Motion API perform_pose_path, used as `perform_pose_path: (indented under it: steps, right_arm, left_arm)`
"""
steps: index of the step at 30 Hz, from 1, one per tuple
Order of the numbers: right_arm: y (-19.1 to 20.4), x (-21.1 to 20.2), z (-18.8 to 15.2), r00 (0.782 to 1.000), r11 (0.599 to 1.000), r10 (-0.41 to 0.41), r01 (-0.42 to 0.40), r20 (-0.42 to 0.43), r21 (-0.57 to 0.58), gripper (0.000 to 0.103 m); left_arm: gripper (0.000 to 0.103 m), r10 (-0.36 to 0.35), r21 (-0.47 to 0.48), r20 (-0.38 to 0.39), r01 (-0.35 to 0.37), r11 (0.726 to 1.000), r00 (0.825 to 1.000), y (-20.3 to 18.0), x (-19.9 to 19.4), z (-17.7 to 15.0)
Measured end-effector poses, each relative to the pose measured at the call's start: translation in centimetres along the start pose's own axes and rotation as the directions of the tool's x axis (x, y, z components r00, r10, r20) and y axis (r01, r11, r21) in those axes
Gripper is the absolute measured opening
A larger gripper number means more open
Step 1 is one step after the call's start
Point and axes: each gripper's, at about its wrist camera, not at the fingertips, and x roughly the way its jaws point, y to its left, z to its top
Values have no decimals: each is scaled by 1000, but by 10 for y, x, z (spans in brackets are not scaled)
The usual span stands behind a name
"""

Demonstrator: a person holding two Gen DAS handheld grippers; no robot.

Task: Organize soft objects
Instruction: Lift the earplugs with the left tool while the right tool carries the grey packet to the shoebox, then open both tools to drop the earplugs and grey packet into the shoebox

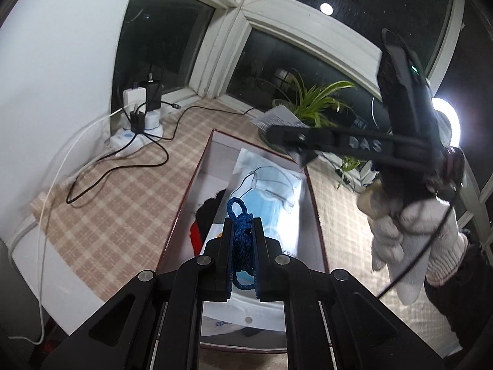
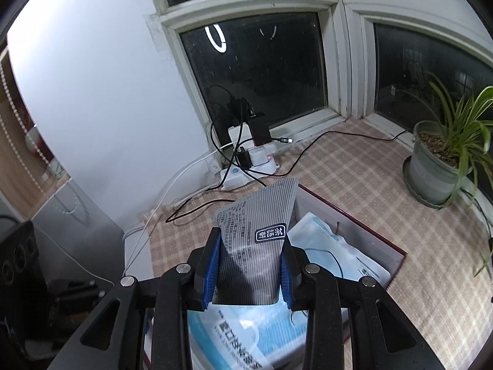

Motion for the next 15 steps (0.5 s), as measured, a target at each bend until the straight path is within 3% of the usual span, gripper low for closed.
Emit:
perform_pose_path:
  steps: [6, 9, 11, 15]
  right_arm:
    - [-8, 31, 4, 999, 999, 4, -2, -50, 39, 34]
    - [-12, 40, 4, 998, 998, -21, 23, -55, 52, 45]
    - [-15, 42, 4, 998, 998, -27, 30, -55, 64, 53]
    - [-21, 43, 4, 997, 996, -43, 47, -57, 75, 54]
  left_arm:
    - [8, 10, 7, -28, -10, 1000, 1000, 6, 7, -2]
    - [9, 11, 9, -43, -11, 1000, 999, 10, 11, -2]
    - [14, 15, 16, -48, -14, 1000, 999, 10, 12, -2]
    - [20, 1, 22, -58, 0, 1000, 998, 10, 15, -2]
